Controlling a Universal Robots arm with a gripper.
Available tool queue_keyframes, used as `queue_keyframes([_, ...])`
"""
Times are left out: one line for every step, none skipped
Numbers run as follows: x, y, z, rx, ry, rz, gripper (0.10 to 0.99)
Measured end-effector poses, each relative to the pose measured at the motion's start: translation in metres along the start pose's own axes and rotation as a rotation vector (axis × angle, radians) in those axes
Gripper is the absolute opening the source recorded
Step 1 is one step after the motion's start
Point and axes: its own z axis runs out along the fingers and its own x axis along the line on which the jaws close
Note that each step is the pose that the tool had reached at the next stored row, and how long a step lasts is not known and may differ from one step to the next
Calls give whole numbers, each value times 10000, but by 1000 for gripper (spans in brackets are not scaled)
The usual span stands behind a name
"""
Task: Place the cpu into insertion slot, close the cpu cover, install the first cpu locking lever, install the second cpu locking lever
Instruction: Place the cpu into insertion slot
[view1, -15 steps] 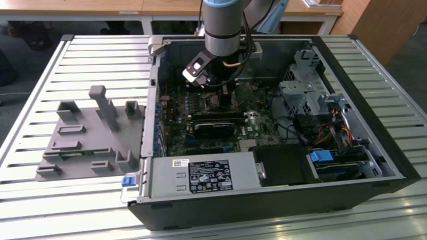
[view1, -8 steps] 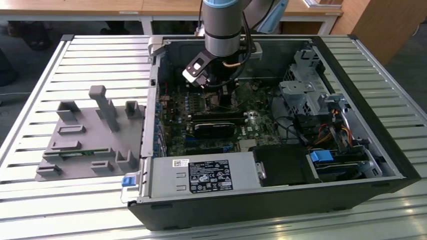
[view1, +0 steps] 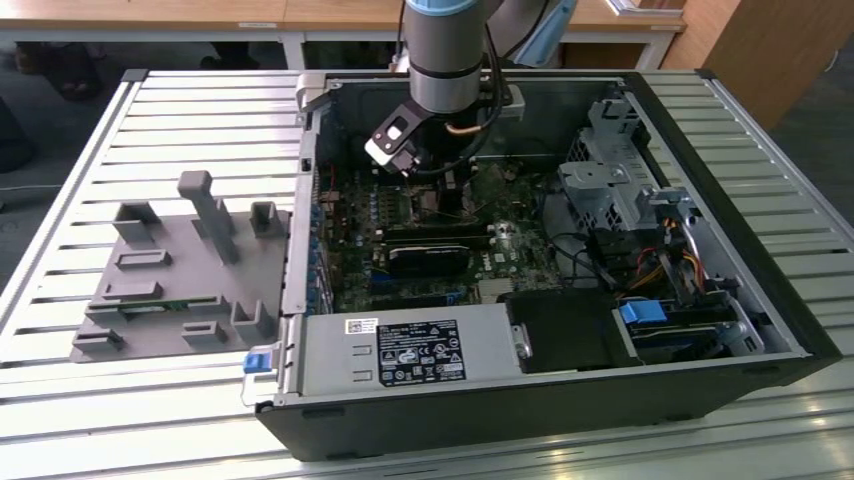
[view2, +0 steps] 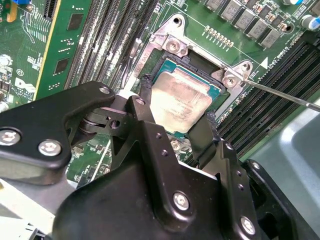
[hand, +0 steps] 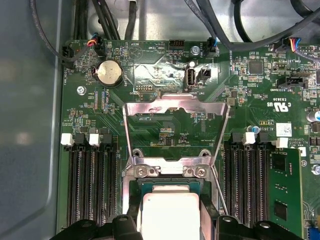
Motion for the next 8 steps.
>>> queue_keyframes([0, 0, 1, 0, 2, 0, 553])
queue_keyframes([0, 0, 1, 1, 1, 0, 553])
queue_keyframes([0, 0, 0, 1, 0, 0, 616])
queue_keyframes([-1, -1, 0, 3, -2, 0, 616])
queue_keyframes([-1, 0, -1, 4, -4, 0, 616])
queue_keyframes([-1, 0, -1, 4, -4, -1, 616])
queue_keyframes([-1, 0, -1, 4, -4, 0, 616])
queue_keyframes([-1, 0, -1, 3, -3, 0, 616])
